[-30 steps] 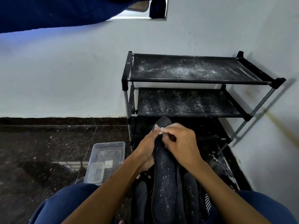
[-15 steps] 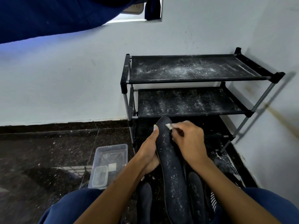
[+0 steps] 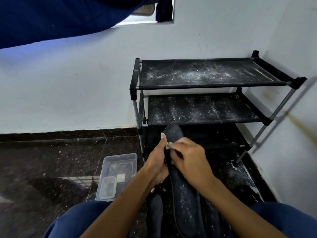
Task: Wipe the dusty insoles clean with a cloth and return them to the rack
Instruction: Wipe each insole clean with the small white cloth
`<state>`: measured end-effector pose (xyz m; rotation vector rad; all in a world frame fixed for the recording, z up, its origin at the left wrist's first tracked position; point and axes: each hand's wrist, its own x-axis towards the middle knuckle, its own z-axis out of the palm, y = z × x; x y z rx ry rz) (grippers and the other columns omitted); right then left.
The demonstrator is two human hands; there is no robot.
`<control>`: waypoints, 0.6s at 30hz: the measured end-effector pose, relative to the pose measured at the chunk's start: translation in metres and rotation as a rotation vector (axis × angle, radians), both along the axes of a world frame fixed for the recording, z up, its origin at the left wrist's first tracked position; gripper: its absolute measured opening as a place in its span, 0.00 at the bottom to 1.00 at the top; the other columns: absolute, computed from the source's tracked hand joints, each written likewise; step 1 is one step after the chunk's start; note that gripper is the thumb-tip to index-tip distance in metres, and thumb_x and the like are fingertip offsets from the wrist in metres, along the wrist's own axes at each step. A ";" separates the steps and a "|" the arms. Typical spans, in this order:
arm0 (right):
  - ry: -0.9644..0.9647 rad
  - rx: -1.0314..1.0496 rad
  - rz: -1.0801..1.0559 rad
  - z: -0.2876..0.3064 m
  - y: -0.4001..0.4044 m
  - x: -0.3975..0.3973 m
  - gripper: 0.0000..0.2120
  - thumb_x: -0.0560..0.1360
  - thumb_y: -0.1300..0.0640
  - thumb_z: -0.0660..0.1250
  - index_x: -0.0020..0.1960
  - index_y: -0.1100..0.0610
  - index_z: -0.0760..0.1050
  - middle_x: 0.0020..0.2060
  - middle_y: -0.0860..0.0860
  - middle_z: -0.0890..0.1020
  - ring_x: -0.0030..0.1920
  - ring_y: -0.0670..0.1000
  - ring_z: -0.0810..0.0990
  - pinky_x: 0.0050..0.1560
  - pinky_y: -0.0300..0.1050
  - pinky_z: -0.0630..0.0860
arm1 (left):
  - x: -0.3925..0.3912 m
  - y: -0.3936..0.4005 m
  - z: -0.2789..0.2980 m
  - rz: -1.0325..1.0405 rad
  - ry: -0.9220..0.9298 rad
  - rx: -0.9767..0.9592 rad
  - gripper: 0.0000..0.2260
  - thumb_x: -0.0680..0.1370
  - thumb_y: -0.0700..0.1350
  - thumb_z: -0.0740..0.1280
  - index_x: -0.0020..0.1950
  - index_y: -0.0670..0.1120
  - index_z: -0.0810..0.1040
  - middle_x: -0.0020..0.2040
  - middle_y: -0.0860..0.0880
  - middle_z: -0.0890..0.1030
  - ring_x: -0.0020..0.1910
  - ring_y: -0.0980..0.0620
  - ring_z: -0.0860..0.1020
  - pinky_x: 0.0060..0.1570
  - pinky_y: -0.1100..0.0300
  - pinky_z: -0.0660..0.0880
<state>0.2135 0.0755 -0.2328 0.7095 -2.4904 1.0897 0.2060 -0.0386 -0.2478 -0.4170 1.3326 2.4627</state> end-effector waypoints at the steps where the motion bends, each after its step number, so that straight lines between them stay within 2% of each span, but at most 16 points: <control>1: 0.004 0.005 0.015 0.000 0.000 0.001 0.08 0.72 0.62 0.67 0.49 0.58 0.82 0.40 0.52 0.80 0.36 0.49 0.80 0.41 0.44 0.79 | 0.000 -0.001 0.000 0.004 -0.005 0.011 0.26 0.79 0.61 0.55 0.51 0.41 0.81 0.46 0.42 0.83 0.48 0.48 0.80 0.54 0.55 0.74; 6: 0.035 -0.055 -0.195 0.000 0.013 -0.018 0.06 0.72 0.66 0.70 0.47 0.60 0.82 0.39 0.53 0.80 0.35 0.49 0.80 0.40 0.45 0.79 | 0.001 0.003 0.000 -0.017 -0.020 0.050 0.26 0.80 0.60 0.53 0.55 0.41 0.80 0.50 0.42 0.83 0.49 0.48 0.81 0.52 0.55 0.76; 8: 0.048 -0.050 -0.118 -0.001 0.006 -0.010 0.07 0.71 0.65 0.69 0.48 0.59 0.82 0.40 0.53 0.80 0.37 0.49 0.80 0.42 0.41 0.77 | 0.001 0.002 0.001 -0.004 -0.016 0.042 0.25 0.80 0.60 0.53 0.51 0.41 0.81 0.47 0.42 0.82 0.47 0.48 0.80 0.52 0.56 0.75; 11: 0.022 -0.023 0.019 -0.002 -0.005 0.003 0.08 0.71 0.63 0.66 0.48 0.58 0.82 0.41 0.52 0.81 0.39 0.49 0.80 0.43 0.41 0.76 | -0.001 -0.001 0.001 0.017 -0.009 0.022 0.26 0.80 0.60 0.54 0.47 0.39 0.79 0.43 0.42 0.82 0.44 0.49 0.81 0.52 0.57 0.75; 13: 0.032 -0.064 -0.039 -0.001 0.001 -0.007 0.08 0.71 0.65 0.68 0.48 0.59 0.82 0.41 0.53 0.81 0.39 0.49 0.80 0.44 0.43 0.77 | -0.001 -0.002 0.001 0.005 -0.014 0.049 0.25 0.80 0.59 0.53 0.49 0.40 0.80 0.43 0.43 0.83 0.43 0.50 0.82 0.50 0.57 0.77; 16: 0.049 -0.084 -0.181 0.000 0.012 -0.019 0.07 0.71 0.67 0.69 0.48 0.60 0.82 0.41 0.53 0.80 0.38 0.49 0.80 0.43 0.41 0.77 | 0.000 0.000 0.002 -0.013 -0.022 0.039 0.25 0.81 0.59 0.52 0.54 0.41 0.80 0.48 0.43 0.83 0.48 0.49 0.81 0.54 0.56 0.76; 18: 0.065 -0.039 -0.118 -0.002 0.006 -0.012 0.07 0.71 0.65 0.68 0.48 0.60 0.82 0.41 0.53 0.80 0.39 0.50 0.80 0.44 0.39 0.76 | 0.000 0.000 0.003 -0.016 -0.016 0.037 0.25 0.80 0.59 0.53 0.50 0.42 0.81 0.44 0.45 0.84 0.44 0.51 0.82 0.50 0.58 0.77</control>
